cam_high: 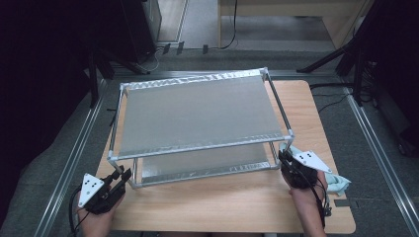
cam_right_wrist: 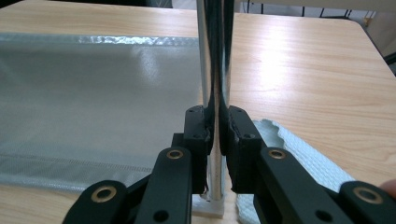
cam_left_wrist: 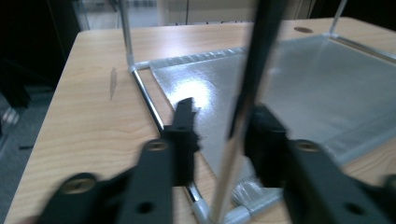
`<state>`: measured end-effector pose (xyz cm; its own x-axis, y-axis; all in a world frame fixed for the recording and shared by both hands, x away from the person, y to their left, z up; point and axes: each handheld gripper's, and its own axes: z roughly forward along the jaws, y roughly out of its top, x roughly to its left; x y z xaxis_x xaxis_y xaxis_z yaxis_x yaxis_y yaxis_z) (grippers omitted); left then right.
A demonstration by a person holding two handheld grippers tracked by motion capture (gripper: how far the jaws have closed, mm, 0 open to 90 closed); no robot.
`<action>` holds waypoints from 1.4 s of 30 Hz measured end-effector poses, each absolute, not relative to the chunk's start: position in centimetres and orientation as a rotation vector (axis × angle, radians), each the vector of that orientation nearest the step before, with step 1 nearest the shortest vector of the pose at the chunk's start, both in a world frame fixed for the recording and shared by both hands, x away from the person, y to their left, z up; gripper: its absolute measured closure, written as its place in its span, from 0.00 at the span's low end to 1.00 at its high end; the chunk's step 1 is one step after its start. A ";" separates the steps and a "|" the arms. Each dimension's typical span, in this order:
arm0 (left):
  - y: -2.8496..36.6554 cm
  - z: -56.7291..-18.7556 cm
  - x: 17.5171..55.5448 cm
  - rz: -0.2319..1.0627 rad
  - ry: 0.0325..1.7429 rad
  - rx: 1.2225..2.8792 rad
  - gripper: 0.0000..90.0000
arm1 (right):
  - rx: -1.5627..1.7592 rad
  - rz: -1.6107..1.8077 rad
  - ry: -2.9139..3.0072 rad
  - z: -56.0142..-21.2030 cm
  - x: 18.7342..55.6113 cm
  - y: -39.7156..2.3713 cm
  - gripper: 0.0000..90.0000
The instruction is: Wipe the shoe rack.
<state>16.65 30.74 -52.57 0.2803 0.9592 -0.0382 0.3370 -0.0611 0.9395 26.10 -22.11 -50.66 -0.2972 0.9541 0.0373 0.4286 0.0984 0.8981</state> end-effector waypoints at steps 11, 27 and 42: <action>30.2 -52.6 14.5 0.787 1.145 1.622 0.84 | 1.309 1.243 1.796 -48.4 26.0 -24.0 0.60; 29.9 -52.7 14.5 0.790 1.165 1.602 0.79 | 1.752 0.759 1.707 -53.1 25.1 -28.8 0.63; 29.0 -52.5 14.4 0.770 1.115 1.630 0.89 | 1.227 1.035 1.822 -50.0 23.1 -25.8 0.93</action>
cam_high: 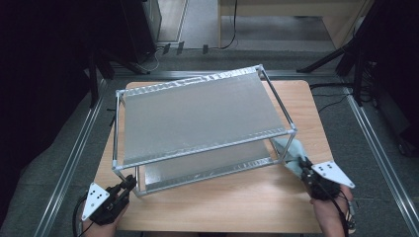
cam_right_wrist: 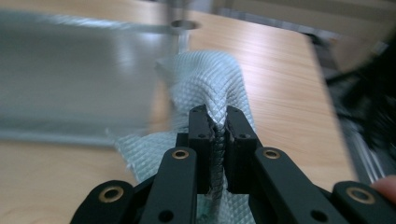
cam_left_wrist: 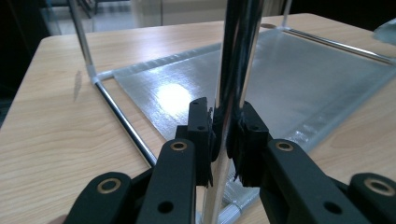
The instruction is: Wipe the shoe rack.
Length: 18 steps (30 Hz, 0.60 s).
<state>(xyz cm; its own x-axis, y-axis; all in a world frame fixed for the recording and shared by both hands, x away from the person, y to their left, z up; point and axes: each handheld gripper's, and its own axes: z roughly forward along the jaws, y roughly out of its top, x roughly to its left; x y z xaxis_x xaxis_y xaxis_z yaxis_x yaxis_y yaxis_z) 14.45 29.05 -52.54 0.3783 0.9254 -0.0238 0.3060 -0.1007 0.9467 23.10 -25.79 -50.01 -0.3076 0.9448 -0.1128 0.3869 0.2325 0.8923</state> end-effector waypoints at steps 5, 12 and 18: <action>28.4 -52.4 14.3 0.742 1.051 1.675 0.90 | 1.190 1.042 2.092 -51.5 23.3 -22.6 0.93; 27.9 -52.4 14.3 0.727 1.036 1.682 0.89 | 1.083 1.239 2.230 -52.1 22.9 -20.8 0.54; 27.9 -52.4 14.2 0.725 1.037 1.680 0.89 | 1.139 1.269 2.117 -49.7 21.8 -24.6 0.46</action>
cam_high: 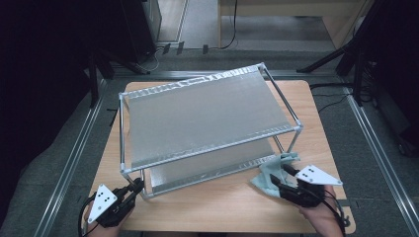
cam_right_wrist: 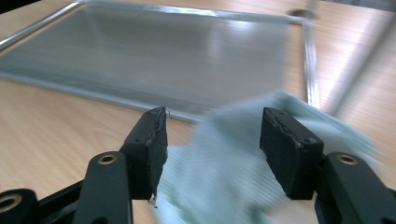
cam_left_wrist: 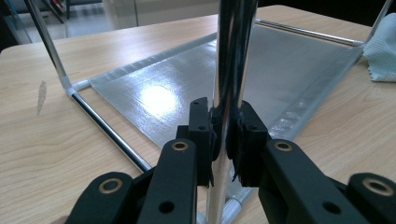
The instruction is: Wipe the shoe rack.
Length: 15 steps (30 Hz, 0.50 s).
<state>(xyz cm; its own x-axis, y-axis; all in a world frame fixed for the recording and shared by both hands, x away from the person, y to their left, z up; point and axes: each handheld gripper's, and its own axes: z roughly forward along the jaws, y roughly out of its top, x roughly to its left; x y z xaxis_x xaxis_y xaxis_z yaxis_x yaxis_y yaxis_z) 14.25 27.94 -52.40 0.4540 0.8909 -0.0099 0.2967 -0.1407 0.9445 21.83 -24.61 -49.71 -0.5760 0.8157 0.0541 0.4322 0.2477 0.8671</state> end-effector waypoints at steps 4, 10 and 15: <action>28.0 -52.4 14.3 0.720 1.037 1.677 0.89 | 1.248 1.147 2.119 -51.5 21.6 -26.5 0.59; 27.6 -52.4 14.4 0.717 1.030 1.682 0.89 | 1.299 1.064 2.247 -53.7 21.7 -24.0 0.87; 27.5 -52.4 14.4 0.713 1.030 1.680 0.89 | 1.310 1.162 2.318 -53.8 21.6 -19.8 0.67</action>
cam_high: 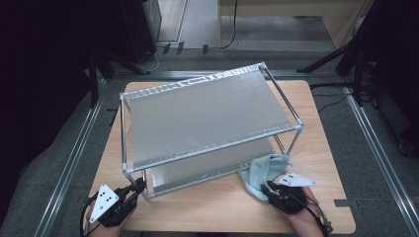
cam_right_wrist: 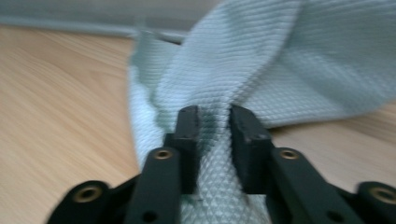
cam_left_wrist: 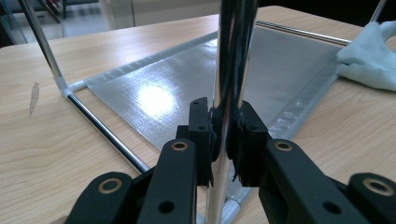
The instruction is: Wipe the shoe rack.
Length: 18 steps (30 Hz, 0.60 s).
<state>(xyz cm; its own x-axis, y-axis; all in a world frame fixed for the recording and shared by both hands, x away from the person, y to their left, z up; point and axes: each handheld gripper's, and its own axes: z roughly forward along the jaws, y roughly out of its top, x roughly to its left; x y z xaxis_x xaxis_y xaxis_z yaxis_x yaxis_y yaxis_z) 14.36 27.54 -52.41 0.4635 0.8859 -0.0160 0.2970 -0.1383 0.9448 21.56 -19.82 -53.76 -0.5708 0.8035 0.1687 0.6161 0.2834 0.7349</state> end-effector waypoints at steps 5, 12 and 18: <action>27.6 -52.4 14.3 0.715 1.026 1.682 0.89 | 1.076 1.286 2.331 -51.5 20.7 -18.0 0.50; 27.5 -52.4 14.3 0.712 1.029 1.679 0.89 | 0.864 1.252 2.229 -51.8 22.8 -17.6 0.24; 27.6 -52.5 14.3 0.710 1.026 1.681 0.88 | 0.909 1.144 2.370 -54.5 24.6 -16.3 0.16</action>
